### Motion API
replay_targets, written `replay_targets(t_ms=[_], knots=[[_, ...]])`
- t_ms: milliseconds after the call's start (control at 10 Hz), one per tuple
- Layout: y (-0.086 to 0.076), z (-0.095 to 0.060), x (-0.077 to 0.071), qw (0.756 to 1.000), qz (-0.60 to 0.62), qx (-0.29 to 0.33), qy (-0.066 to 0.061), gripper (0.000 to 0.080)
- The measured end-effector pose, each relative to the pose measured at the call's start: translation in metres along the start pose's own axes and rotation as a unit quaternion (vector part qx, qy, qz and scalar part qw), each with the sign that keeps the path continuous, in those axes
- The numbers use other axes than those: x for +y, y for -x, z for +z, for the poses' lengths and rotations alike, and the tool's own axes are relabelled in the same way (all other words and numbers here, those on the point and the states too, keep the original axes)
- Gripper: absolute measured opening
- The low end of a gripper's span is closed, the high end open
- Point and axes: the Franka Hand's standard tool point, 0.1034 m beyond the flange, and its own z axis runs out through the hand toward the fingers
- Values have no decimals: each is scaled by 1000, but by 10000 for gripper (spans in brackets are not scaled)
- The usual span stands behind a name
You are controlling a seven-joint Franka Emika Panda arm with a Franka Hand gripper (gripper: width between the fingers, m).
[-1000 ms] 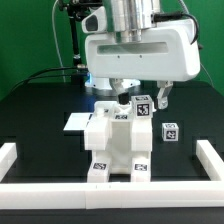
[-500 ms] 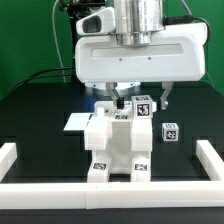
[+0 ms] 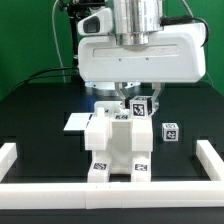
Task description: Assemble chair
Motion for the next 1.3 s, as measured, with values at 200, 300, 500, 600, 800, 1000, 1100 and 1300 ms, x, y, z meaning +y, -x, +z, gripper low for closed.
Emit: replay_targets(t_ms=[200,300,500,600,800,1000,1100,1300], knots=[[-10,0,1,999,43,4,-1,284],[-14,0,2,998,63,1,-2,284],[-15,0,4,993,113,-16,5,285],[-16,0,5,992,121,-20,7,285],[-16,1,7,983,182,-23,8,285],[-16,1,7,965,262,-23,8,285],[-16,1,8,958,285,-23,9,285],[-15,1,8,935,354,-25,7,285]])
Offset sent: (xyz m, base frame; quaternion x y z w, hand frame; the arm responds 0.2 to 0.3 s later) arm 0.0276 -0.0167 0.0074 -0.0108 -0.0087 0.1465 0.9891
